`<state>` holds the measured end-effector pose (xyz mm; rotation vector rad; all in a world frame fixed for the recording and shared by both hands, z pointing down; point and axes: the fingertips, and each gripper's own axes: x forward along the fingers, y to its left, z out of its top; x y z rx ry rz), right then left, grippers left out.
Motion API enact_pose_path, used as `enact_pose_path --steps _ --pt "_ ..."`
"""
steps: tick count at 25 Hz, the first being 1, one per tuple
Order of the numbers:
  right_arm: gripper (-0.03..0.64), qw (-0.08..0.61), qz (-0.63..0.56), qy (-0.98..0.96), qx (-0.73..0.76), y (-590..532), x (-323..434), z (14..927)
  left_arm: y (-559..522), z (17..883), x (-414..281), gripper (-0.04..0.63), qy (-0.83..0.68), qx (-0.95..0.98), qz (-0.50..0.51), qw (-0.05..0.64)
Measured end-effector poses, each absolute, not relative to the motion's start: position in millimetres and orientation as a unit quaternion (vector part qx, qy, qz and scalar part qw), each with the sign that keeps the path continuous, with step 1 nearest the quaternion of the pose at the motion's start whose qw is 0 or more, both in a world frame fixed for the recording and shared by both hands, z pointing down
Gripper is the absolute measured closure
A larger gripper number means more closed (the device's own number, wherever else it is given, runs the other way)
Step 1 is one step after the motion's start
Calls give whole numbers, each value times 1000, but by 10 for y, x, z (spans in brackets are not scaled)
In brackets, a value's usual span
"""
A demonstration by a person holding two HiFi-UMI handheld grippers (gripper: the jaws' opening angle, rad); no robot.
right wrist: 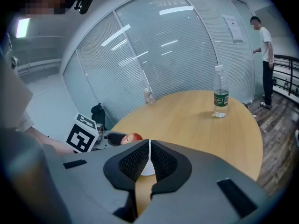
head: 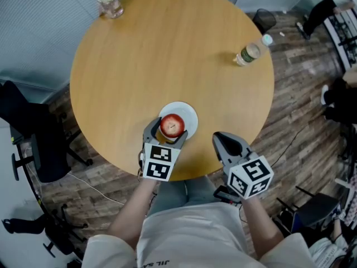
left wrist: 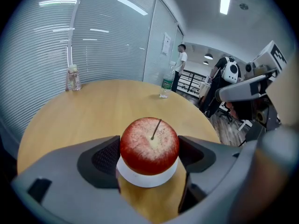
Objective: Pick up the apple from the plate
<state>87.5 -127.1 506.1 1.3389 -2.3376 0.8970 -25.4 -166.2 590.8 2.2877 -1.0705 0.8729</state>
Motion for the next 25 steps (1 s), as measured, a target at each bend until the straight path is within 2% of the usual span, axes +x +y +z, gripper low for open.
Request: enact_pose_path --steps 15,25 --pt "581 148 271 -831 462 -1180 920 4698 -1382 5232 -322 207 -396 850 291 188" --pt "581 136 251 -839 464 -1067 937 4448 -1140 4679 -358 207 -403 866 235 180"
